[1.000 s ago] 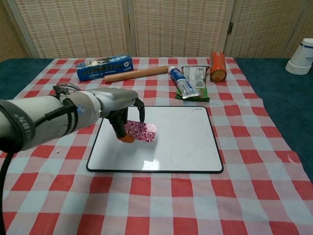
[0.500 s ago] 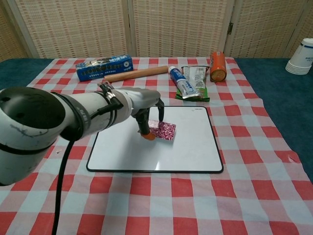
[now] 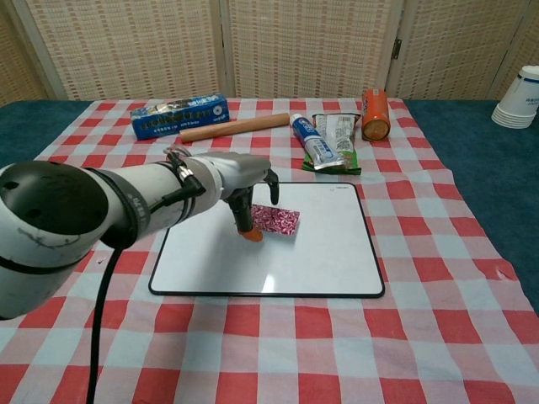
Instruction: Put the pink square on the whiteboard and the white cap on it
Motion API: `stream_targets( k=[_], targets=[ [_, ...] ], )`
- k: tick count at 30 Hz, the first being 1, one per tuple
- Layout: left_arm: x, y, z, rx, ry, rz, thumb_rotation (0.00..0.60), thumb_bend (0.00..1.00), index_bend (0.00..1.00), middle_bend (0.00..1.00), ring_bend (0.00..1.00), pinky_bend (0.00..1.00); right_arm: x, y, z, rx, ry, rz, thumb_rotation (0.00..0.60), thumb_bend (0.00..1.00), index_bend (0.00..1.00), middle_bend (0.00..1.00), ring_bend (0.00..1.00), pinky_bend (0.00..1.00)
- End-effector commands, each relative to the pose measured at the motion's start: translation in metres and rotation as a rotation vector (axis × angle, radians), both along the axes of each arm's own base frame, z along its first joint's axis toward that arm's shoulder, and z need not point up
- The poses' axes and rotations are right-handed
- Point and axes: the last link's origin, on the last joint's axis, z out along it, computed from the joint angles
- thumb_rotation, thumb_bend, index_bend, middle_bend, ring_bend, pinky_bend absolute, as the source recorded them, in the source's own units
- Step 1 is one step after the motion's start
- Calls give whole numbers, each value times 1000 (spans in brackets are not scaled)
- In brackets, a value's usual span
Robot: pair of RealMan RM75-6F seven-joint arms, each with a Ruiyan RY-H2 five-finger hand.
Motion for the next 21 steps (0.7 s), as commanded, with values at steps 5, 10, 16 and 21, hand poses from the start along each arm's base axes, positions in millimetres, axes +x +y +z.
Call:
stream_targets(
  k=[5,10,16,21],
  targets=[
    [-3,1,8,8,-18,5,600,228,181,988,1000,1000,0,0,-1,3,4,-1,600,450,0,0,0,0],
    [-16,-3,32,54,-1,-2,600,217,224,988,1000,1000,1,-1,-2,5,8,-2,600,451,0,0,0,0],
    [-71,1,84,205,38,59,600,262,325,996,1000,1000,1,-1,-4,10,11,-2,600,450,0,0,0,0],
    [-114,4,101,263,55,93,600,279,364,1000,1000,1000,5,-1,-7,19,24,10,600,450,0,0,0,0]
  ],
)
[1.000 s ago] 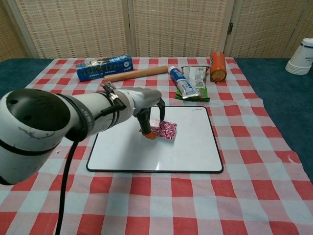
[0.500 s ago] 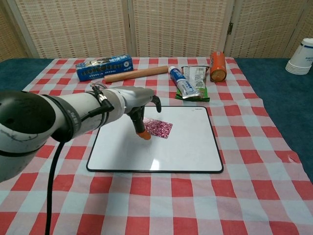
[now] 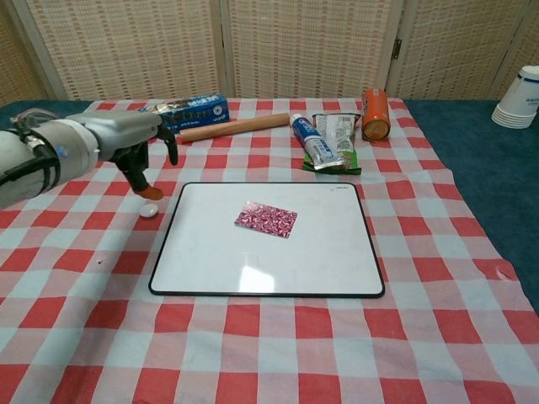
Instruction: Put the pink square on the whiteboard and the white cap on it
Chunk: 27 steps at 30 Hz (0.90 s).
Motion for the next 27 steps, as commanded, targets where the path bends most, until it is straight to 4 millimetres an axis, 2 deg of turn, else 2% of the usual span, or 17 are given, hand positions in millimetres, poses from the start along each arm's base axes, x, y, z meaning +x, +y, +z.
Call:
stream_targets(
  k=[1,3,7,19,27],
  targets=[
    [-30,1,10,32,20,16,600,282,370,1000,1000,1000,2,0,-2,4,5,7,600,450,0,0,0,0],
    [-40,0,9,24,16,26,600,282,377,1000,1000,1000,3,1,-3,3,9,8,600,450,0,0,0,0],
    [-47,-2,5,16,-9,23,600,282,386,1000,1000,1000,3,0,-3,2,13,2,600,450,0,0,0,0],
    [-40,-1,-22,-28,-32,-13,600,299,413,1000,1000,1000,3,0,-3,8,15,1,600,450,0,0,0,0],
    [-41,7,-33,-18,-40,-19,600,302,380,1000,1000,1000,2,-1,-3,7,11,-1,600,450,0,0,0,0]
  ],
)
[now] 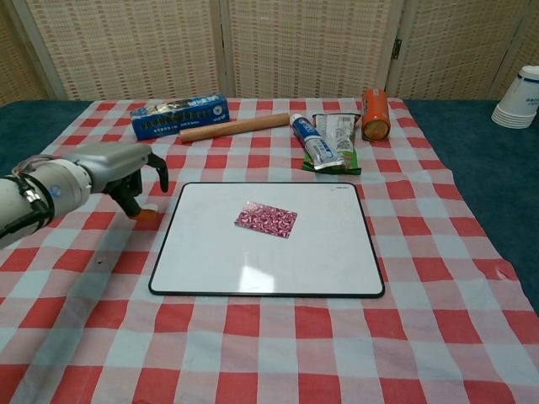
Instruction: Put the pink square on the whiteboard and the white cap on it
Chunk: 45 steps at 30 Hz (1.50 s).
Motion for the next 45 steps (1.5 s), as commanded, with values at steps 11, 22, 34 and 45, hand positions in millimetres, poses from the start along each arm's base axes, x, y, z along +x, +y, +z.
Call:
stream_targets(
  k=[11,22,34,45],
  targets=[
    [-15,6,-3,-18,20,27,600,304,383,1000,1000,1000,0,-1,-2,7,7,-4,600,448,0,0,0,0],
    [-19,8,-3,-27,16,38,600,315,396,1000,1000,1000,0,-1,-1,5,11,-3,600,444,0,0,0,0],
    [-22,10,-5,-38,24,51,600,321,420,1000,1000,1000,0,-1,-1,6,12,-3,600,441,0,0,0,0],
    [-22,12,-4,-42,24,54,600,349,437,1000,1000,1000,1,0,-1,8,15,3,600,438,0,0,0,0]
  ],
)
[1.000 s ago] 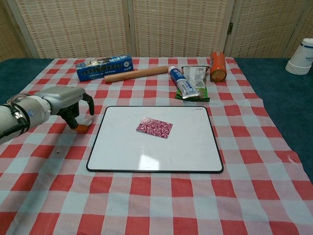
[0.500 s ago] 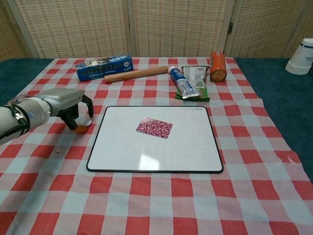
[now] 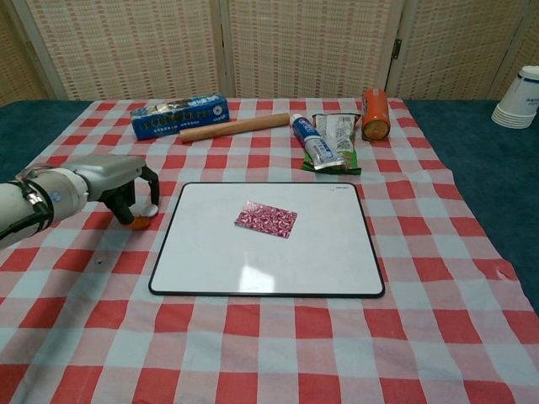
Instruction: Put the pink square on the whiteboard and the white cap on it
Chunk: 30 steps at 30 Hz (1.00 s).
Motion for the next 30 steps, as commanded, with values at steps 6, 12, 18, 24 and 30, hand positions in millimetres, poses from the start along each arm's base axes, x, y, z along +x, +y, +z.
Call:
stream_targets(
  k=[6,12,18,24,30],
  targets=[
    [-1,2,4,4,5,3,600,357,455,1000,1000,1000,0,0,0,-1,2,2,600,436,0,0,0,0],
    [-1,2,5,2,2,4,600,359,464,1000,1000,1000,0,0,0,-2,3,1,600,436,0,0,0,0],
    [9,1,11,12,-10,-27,600,358,468,1000,1000,1000,0,0,-1,1,6,0,600,436,0,0,0,0],
    [48,-2,11,-5,-12,-114,600,358,468,1000,1000,1000,1,0,-1,3,5,5,600,436,0,0,0,0],
    [107,-13,-13,-64,-6,-230,600,357,468,1000,1000,1000,1,4,4,-3,-6,13,600,436,0,0,0,0]
  ],
)
